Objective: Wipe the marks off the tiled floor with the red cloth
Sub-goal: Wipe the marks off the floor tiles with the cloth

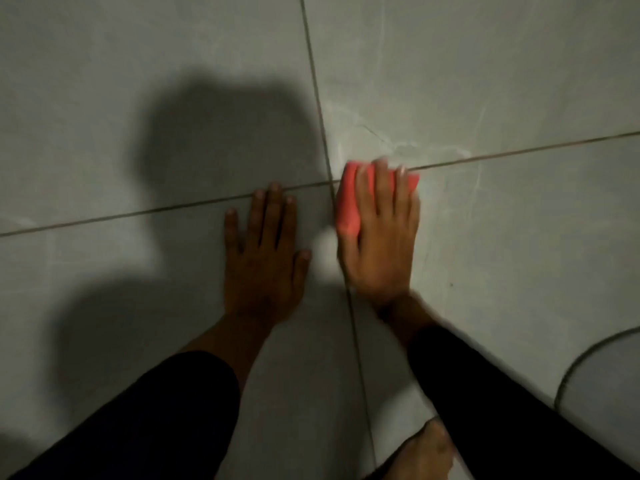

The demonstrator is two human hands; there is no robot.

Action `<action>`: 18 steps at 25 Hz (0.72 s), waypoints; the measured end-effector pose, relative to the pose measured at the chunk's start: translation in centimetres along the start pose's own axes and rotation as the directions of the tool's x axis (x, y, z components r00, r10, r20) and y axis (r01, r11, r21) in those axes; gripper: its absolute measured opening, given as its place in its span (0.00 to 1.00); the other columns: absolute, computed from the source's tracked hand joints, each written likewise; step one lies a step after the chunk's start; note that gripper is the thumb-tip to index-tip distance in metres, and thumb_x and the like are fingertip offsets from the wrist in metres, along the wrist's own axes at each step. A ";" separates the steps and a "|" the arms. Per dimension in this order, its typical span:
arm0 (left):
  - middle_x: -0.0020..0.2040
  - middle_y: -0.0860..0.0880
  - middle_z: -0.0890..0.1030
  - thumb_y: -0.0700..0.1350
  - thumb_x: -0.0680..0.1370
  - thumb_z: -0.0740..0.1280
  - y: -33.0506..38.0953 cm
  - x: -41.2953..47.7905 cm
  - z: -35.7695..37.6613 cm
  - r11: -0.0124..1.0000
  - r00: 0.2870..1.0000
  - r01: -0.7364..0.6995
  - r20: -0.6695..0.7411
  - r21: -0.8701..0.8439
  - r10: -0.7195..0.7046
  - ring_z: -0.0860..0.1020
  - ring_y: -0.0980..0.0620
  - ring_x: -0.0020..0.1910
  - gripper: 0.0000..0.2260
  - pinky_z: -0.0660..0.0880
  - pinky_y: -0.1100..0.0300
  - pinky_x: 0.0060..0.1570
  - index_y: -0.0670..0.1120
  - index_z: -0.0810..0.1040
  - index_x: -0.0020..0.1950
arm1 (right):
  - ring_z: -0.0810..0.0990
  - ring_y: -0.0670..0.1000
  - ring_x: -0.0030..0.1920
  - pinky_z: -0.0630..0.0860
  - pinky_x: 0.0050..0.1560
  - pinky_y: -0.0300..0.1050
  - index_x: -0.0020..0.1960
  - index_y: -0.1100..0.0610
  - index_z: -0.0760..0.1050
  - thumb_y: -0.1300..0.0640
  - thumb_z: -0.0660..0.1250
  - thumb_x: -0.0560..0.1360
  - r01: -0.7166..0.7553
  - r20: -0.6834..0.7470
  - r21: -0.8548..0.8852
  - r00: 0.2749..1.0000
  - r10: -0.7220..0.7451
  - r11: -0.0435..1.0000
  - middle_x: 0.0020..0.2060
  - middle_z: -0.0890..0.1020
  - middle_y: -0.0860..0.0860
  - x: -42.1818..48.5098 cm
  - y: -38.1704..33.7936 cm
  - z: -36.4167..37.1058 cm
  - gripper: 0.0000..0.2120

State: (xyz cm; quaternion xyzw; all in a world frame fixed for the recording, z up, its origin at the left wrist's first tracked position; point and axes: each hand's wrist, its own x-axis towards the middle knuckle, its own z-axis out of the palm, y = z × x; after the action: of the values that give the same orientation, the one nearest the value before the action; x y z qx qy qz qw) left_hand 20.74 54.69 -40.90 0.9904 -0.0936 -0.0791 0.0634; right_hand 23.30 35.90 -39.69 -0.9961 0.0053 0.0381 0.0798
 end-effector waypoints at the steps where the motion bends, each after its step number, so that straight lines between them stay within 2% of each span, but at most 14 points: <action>1: 0.88 0.41 0.53 0.58 0.82 0.56 0.1 0.0 -0.1 1.000 1.000 -0.002 0.008 -0.003 0.002 0.52 0.40 0.87 0.36 0.49 0.31 0.82 0.43 0.53 0.87 | 0.53 0.64 0.88 0.55 0.85 0.68 0.87 0.55 0.58 0.46 0.55 0.83 0.062 0.069 -0.018 0.996 -0.060 0.998 0.87 0.58 0.59 -5.1 -0.6 -0.1 0.34; 3: 0.88 0.41 0.53 0.58 0.82 0.57 0.4 -0.2 -0.2 1.000 1.000 -0.012 0.009 -0.001 0.012 0.52 0.39 0.87 0.37 0.49 0.31 0.82 0.43 0.53 0.87 | 0.57 0.66 0.87 0.58 0.83 0.72 0.86 0.57 0.60 0.48 0.52 0.85 0.054 0.192 -0.023 0.980 -0.049 0.998 0.86 0.61 0.61 -13.5 1.6 -1.3 0.31; 4: 0.88 0.40 0.53 0.58 0.82 0.57 0.4 -0.2 -0.1 1.000 1.000 -0.013 0.000 0.000 0.013 0.53 0.39 0.87 0.37 0.48 0.31 0.82 0.43 0.54 0.87 | 0.59 0.69 0.85 0.59 0.82 0.74 0.86 0.60 0.59 0.48 0.50 0.85 -0.011 0.213 -0.048 0.977 0.021 0.999 0.85 0.62 0.64 -14.3 4.0 -1.8 0.32; 6: 0.88 0.40 0.54 0.58 0.82 0.57 0.5 -0.2 0.1 1.000 1.000 -0.005 -0.018 0.005 0.006 0.53 0.39 0.87 0.37 0.48 0.32 0.82 0.43 0.54 0.87 | 0.57 0.73 0.84 0.55 0.83 0.74 0.86 0.65 0.56 0.45 0.48 0.83 -0.297 0.144 -0.042 0.943 0.300 0.954 0.84 0.61 0.68 -9.9 8.5 -2.2 0.36; 7: 0.88 0.41 0.54 0.59 0.82 0.57 0.5 -0.2 0.2 1.000 1.000 -0.003 -0.019 0.011 0.003 0.53 0.39 0.87 0.37 0.47 0.32 0.82 0.43 0.54 0.86 | 0.55 0.74 0.85 0.55 0.83 0.74 0.85 0.66 0.57 0.43 0.49 0.82 -0.417 0.050 0.005 0.908 0.416 0.909 0.85 0.61 0.68 -5.7 9.9 -2.3 0.39; 8: 0.88 0.41 0.53 0.59 0.81 0.57 0.4 -0.2 0.3 1.000 1.000 -0.004 -0.021 0.015 0.005 0.53 0.39 0.87 0.37 0.47 0.32 0.82 0.43 0.54 0.86 | 0.55 0.74 0.85 0.55 0.83 0.74 0.85 0.65 0.58 0.42 0.50 0.81 -0.452 -0.024 0.042 0.891 0.453 0.891 0.85 0.60 0.67 -1.5 10.1 -2.4 0.40; 10: 0.88 0.41 0.53 0.59 0.81 0.58 0.4 -0.1 0.6 1.000 0.999 -0.008 -0.034 0.005 0.008 0.53 0.39 0.87 0.37 0.46 0.32 0.82 0.44 0.54 0.87 | 0.54 0.70 0.86 0.53 0.85 0.71 0.86 0.61 0.57 0.42 0.51 0.82 -0.304 -0.081 0.016 0.949 0.305 0.952 0.86 0.59 0.64 1.6 7.5 -1.7 0.38; 11: 0.88 0.41 0.53 0.59 0.81 0.58 0.3 -0.1 0.5 1.000 0.999 -0.007 -0.035 -0.001 0.007 0.52 0.40 0.87 0.37 0.46 0.33 0.83 0.44 0.55 0.87 | 0.51 0.68 0.87 0.50 0.87 0.68 0.87 0.59 0.55 0.42 0.50 0.84 -0.196 -0.045 -0.039 0.980 0.194 0.980 0.87 0.57 0.62 -0.5 5.8 -0.7 0.36; 13: 0.88 0.41 0.53 0.58 0.81 0.58 0.3 -0.2 0.4 1.000 0.999 -0.001 -0.036 -0.005 0.001 0.53 0.40 0.87 0.37 0.46 0.33 0.83 0.44 0.55 0.86 | 0.48 0.65 0.88 0.49 0.87 0.70 0.88 0.57 0.49 0.42 0.48 0.87 -0.053 0.151 -0.095 0.986 0.067 0.994 0.87 0.56 0.63 -10.5 2.8 0.2 0.34; 14: 0.88 0.41 0.53 0.58 0.81 0.58 0.3 -0.2 0.3 1.000 0.999 -0.003 -0.034 -0.003 0.003 0.53 0.40 0.87 0.36 0.46 0.32 0.83 0.43 0.55 0.86 | 0.49 0.66 0.88 0.54 0.85 0.74 0.88 0.56 0.46 0.41 0.47 0.87 -0.055 0.204 -0.122 0.976 0.079 0.991 0.85 0.59 0.66 -16.2 2.6 -0.2 0.34; 16: 0.88 0.41 0.52 0.58 0.82 0.57 0.3 -0.2 0.4 1.000 0.999 -0.013 -0.032 -0.005 0.013 0.52 0.39 0.87 0.36 0.46 0.32 0.83 0.43 0.55 0.86 | 0.54 0.74 0.84 0.61 0.81 0.75 0.87 0.59 0.46 0.39 0.40 0.87 -0.194 0.230 -0.117 0.949 0.217 0.974 0.81 0.64 0.72 -21.3 5.3 -1.8 0.36; 18: 0.88 0.41 0.52 0.59 0.82 0.56 0.3 -0.2 0.4 1.000 0.999 -0.008 -0.038 -0.015 0.008 0.52 0.39 0.87 0.36 0.46 0.32 0.82 0.43 0.54 0.87 | 0.57 0.79 0.82 0.57 0.82 0.74 0.83 0.69 0.56 0.35 0.38 0.85 -0.419 0.166 -0.038 0.892 0.420 0.907 0.81 0.62 0.74 -16.9 9.8 -2.7 0.42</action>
State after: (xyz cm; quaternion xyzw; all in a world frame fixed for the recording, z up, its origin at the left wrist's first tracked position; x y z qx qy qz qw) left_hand 20.47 54.39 -41.21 0.9908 -0.0958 -0.0609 0.0732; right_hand 6.48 25.90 -37.31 -0.9646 0.2131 0.1392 0.0691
